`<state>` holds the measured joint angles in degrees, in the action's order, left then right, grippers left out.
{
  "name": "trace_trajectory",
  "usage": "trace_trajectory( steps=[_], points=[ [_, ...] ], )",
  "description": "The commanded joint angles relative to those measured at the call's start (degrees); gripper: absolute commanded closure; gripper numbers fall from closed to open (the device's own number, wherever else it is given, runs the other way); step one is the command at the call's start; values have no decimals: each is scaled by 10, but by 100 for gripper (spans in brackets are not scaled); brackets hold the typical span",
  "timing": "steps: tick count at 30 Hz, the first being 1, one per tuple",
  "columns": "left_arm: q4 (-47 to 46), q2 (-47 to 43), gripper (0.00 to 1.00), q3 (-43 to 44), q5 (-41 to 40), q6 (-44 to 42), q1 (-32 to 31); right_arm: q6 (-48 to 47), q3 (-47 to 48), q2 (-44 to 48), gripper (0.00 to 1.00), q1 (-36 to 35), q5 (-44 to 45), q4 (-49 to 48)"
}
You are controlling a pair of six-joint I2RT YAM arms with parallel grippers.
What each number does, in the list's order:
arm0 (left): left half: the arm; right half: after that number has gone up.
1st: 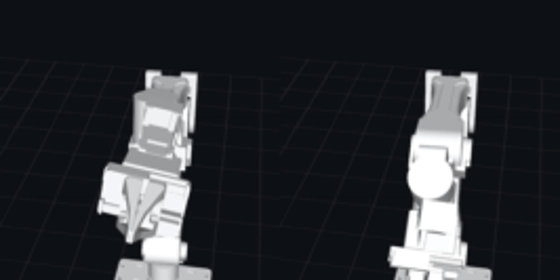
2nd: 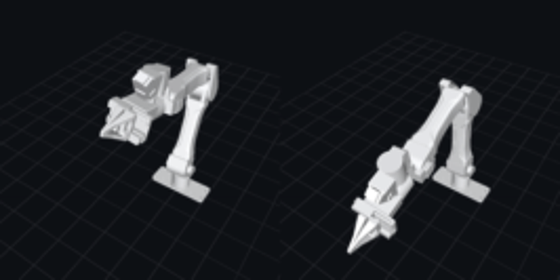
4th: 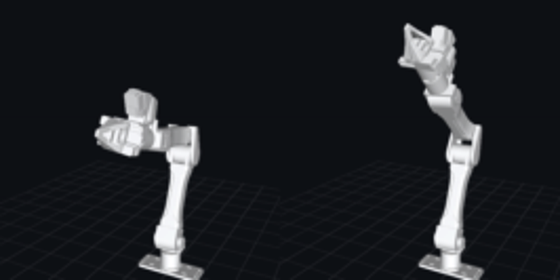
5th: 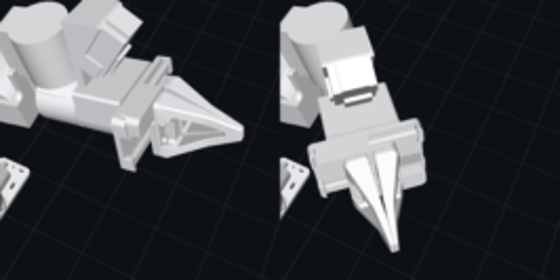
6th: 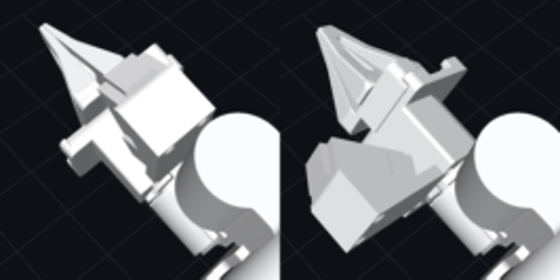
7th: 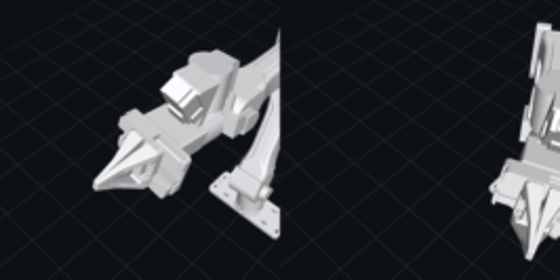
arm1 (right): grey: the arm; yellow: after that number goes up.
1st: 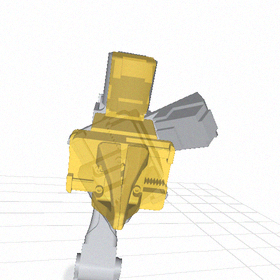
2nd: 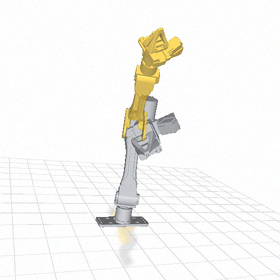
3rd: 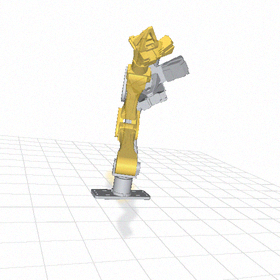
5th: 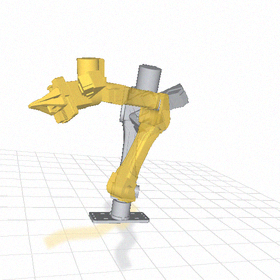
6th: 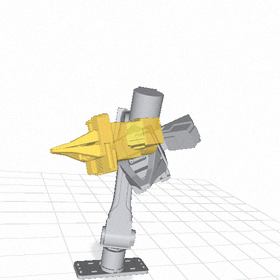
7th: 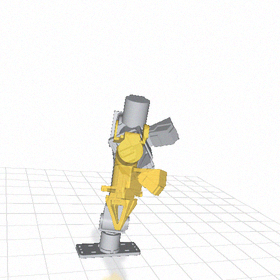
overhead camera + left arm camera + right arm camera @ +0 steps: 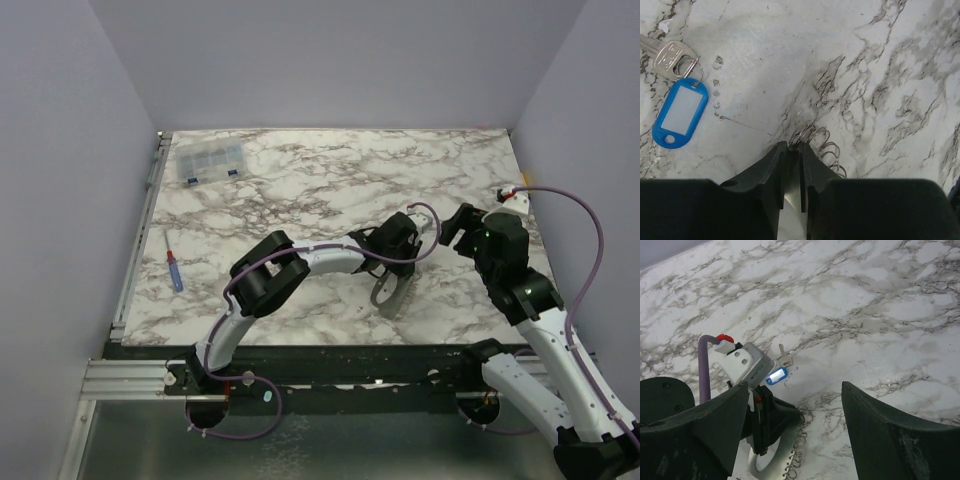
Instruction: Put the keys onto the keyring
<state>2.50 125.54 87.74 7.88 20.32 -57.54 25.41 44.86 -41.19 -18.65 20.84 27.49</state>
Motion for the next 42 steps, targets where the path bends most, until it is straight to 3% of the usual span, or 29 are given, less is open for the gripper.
trace_trajectory(
  steps=[1,14,18,22,25,32,42],
  points=[
    [6,20,75,24,-12,-17,-8,-4,-9,7,22,3,-8,-9],
    [6,38,74,46,8,-49,-8,-4,-9,8,22,2,-10,-9],
    [4,40,81,48,13,-60,-9,-4,-10,6,22,2,-11,-11],
    [-4,45,100,49,35,-72,-8,-6,-12,3,22,2,-11,-13],
    [-25,36,100,34,50,-83,-8,-7,-12,1,22,2,-11,-16],
    [-191,-66,100,-91,93,-68,6,-26,-9,27,22,2,-41,-49],
    [-408,-231,100,-249,139,2,36,-70,-41,156,21,2,-220,-226]
  ],
)
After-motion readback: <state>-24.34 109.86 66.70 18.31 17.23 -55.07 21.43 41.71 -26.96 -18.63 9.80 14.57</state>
